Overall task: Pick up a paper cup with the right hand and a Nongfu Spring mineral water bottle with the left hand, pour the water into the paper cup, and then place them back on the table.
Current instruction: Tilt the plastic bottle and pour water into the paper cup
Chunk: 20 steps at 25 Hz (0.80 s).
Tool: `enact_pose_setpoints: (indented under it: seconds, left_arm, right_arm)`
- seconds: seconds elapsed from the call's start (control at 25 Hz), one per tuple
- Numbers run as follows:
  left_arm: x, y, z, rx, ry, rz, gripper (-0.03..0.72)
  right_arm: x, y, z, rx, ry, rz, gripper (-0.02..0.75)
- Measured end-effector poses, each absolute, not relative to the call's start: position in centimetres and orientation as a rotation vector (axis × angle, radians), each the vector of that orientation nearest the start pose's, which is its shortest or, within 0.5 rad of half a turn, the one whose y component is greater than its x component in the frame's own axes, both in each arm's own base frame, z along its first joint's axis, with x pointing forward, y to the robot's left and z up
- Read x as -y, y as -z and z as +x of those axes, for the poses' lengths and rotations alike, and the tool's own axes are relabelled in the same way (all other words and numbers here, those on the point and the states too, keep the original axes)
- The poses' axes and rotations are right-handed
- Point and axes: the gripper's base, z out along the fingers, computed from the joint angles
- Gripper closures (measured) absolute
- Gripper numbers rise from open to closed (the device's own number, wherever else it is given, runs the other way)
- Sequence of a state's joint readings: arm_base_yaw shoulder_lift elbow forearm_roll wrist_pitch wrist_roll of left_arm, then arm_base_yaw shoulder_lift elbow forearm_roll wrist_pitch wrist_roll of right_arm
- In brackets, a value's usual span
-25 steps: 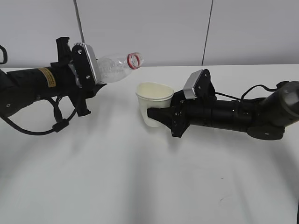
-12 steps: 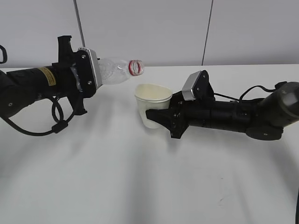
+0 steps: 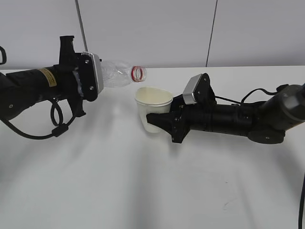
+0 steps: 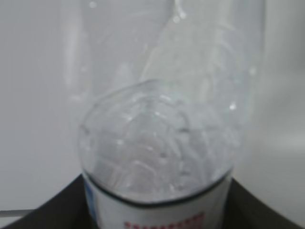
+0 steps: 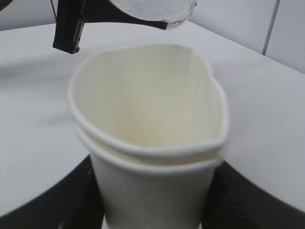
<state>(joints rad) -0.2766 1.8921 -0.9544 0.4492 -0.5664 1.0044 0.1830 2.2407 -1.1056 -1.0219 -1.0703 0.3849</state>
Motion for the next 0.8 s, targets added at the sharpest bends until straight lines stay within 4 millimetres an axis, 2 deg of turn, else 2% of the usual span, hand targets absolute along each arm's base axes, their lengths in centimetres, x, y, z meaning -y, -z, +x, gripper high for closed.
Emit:
enact_pose_setpoints:
  seconds: [0.16,0.8]
  left_arm:
    - [12.61,-17.73,37.19,-1.165,-0.560,1.521,0.317]
    - [12.81,-18.25,37.29,-1.026,-0.679,1.565,0.317]
  right_arm:
    - [-14.16,-9.09,38.96,-1.550,-0.716,-0.964,0.350]
    - [-14.18,-9.14,38.99,-1.546,-0.717,-0.966,0.350]
